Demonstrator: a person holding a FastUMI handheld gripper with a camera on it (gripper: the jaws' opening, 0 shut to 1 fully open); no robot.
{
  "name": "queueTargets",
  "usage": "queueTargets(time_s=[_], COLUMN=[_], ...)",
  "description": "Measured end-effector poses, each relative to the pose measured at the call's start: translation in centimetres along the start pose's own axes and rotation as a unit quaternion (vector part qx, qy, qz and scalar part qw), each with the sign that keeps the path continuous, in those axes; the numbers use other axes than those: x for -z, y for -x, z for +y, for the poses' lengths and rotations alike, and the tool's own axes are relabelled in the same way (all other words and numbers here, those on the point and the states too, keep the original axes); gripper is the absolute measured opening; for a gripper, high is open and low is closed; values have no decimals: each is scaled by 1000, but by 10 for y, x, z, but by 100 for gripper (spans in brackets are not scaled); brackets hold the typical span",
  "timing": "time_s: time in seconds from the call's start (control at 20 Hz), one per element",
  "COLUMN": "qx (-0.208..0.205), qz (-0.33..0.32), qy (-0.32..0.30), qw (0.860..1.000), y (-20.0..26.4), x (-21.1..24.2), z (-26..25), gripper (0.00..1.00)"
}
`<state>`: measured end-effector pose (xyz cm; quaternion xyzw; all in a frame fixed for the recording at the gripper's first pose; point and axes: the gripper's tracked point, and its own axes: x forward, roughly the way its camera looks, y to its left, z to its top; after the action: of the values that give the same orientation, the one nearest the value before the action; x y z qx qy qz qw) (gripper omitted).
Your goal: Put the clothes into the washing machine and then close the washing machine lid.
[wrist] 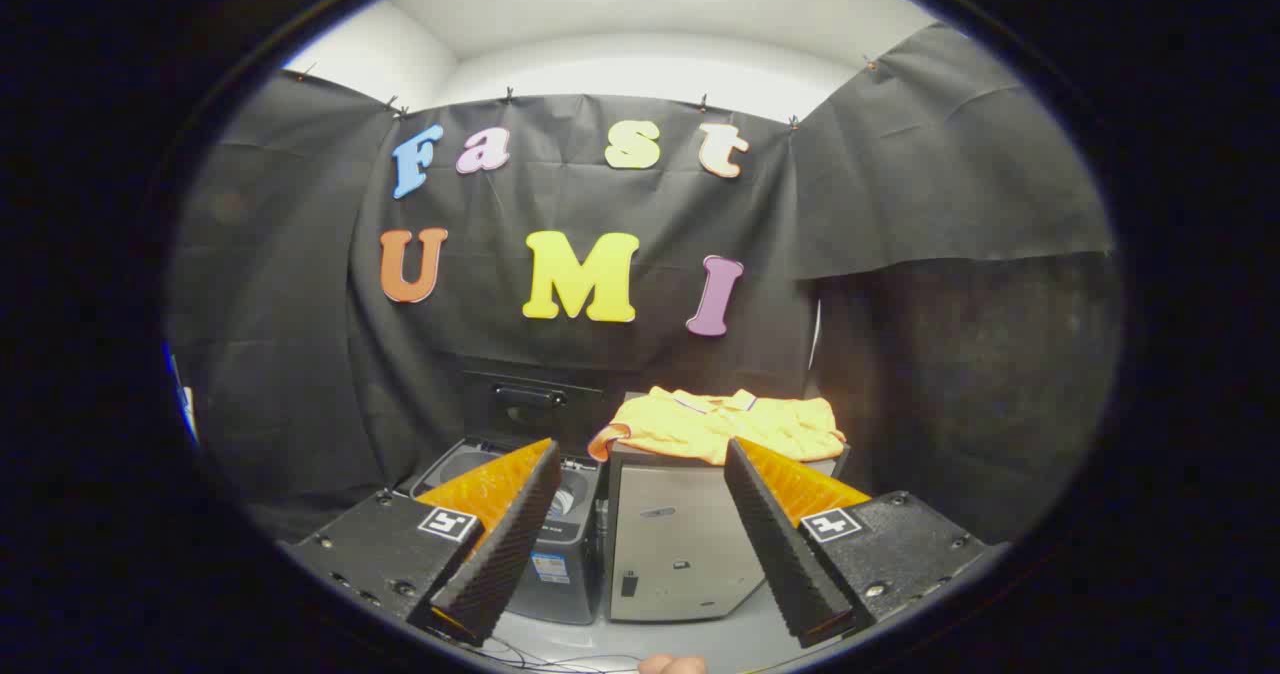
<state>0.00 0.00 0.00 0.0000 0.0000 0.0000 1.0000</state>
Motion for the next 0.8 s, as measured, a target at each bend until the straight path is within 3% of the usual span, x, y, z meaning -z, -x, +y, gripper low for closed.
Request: queueTargets(time_s=[0.8], qx=[1], qz=[-13], qy=[5], qw=[1000], y=[10], x=[-7], z=[4], gripper=[100])
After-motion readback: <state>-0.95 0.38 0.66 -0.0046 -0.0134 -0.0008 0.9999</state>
